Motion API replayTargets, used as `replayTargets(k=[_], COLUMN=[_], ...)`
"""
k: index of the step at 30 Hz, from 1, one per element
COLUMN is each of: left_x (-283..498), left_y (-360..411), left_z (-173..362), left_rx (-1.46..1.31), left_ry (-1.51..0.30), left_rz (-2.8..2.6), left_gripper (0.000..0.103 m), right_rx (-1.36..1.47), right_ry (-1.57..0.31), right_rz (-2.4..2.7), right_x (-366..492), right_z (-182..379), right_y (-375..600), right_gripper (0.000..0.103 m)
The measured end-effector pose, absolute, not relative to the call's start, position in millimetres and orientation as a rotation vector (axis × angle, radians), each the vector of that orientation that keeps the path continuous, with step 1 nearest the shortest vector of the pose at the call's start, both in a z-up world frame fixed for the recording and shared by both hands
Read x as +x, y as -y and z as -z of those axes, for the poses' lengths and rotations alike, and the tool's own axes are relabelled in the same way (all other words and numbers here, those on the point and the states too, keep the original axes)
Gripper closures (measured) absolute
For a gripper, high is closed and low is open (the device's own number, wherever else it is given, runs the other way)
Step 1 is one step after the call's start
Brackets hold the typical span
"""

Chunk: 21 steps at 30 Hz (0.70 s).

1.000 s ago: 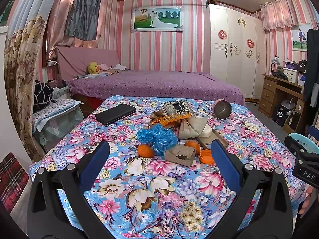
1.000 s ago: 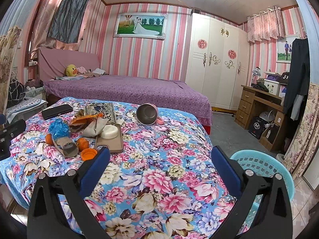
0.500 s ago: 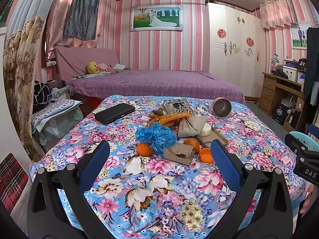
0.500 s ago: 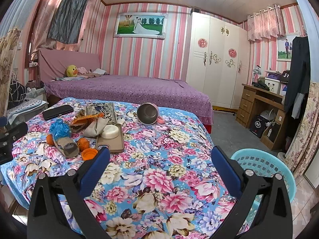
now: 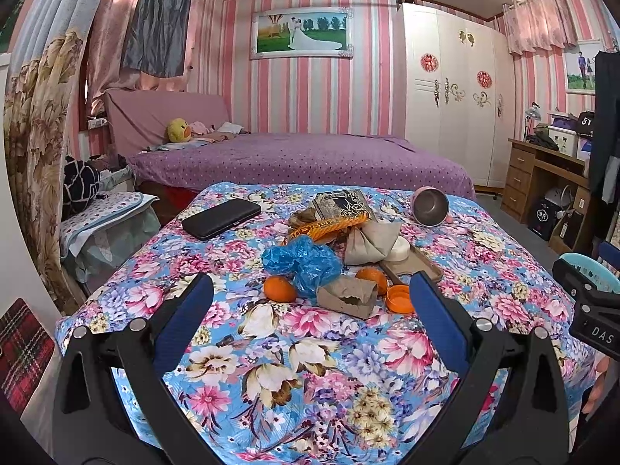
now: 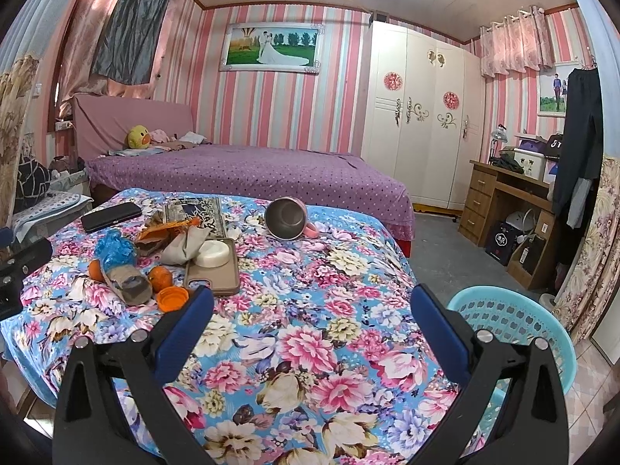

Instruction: Collect trash

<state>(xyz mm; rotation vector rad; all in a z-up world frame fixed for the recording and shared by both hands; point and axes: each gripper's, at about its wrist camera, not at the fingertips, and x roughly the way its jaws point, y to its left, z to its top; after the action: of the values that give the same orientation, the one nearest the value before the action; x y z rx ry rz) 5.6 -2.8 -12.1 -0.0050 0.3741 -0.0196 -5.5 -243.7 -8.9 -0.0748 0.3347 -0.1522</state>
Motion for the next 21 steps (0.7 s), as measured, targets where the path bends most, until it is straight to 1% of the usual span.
replayTargets(k=[3,13,21], left_x=[8,21,54], left_y=[3,8,2], left_z=[9,-18,-36], left_rx=[-0.019,0.007,0.006], left_ry=[-0.388,-0.348,-0.342], left_rz=[0.03,0.036,0.049], left_gripper=[0.005,0.005,0.005], right_rx=[-0.071,-0.074,-0.089], right_ry=[-0.338,-0.34,-0.352], right_rz=[0.153,0.159,0.138], right_x=[-3,20,48], right_z=[8,-10,-23], right_y=[246,253,245], right_gripper=[0.004,0.004,0.004])
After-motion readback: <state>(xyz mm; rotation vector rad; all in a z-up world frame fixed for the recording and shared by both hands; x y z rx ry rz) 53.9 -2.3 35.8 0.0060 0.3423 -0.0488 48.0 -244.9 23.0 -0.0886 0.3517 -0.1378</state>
